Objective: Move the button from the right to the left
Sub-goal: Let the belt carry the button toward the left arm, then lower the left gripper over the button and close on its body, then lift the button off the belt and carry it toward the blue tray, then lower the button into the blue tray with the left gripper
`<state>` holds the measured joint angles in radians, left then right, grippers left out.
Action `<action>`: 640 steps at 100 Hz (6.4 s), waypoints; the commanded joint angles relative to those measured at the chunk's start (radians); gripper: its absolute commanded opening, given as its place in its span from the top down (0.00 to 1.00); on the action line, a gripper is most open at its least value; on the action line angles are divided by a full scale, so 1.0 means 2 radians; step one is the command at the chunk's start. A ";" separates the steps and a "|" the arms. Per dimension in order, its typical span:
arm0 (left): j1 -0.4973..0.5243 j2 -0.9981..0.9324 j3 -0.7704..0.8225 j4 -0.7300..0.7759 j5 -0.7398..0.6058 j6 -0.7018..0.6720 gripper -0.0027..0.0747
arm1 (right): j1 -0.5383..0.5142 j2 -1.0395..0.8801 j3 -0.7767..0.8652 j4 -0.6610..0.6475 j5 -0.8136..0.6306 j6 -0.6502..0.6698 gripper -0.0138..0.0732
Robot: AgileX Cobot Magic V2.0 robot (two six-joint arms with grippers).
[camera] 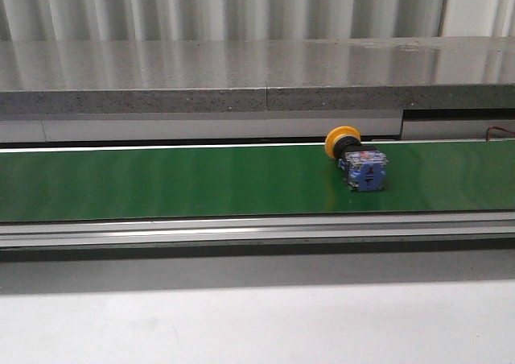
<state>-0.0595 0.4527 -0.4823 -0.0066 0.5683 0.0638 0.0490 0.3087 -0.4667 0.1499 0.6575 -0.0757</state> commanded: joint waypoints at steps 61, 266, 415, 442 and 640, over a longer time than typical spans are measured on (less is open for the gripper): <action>-0.001 0.206 -0.139 -0.181 0.039 0.054 0.24 | 0.000 0.003 -0.011 0.002 -0.038 -0.005 0.92; -0.275 0.692 -0.502 -0.021 0.162 -0.243 0.40 | 0.000 0.003 -0.011 0.002 -0.043 -0.005 0.92; 0.026 0.619 -0.501 0.041 0.306 -0.026 0.98 | 0.000 0.003 -0.011 0.002 -0.043 -0.005 0.92; 0.131 0.622 -0.501 0.042 0.315 0.050 0.98 | 0.000 0.003 -0.011 0.002 -0.043 -0.005 0.92; 0.202 0.682 -0.501 0.061 0.218 0.087 0.74 | 0.000 0.003 -0.011 0.002 -0.043 -0.005 0.92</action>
<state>0.3502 1.9166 -1.4578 0.1279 1.0427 0.2393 0.0490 0.3087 -0.4667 0.1499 0.6506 -0.0775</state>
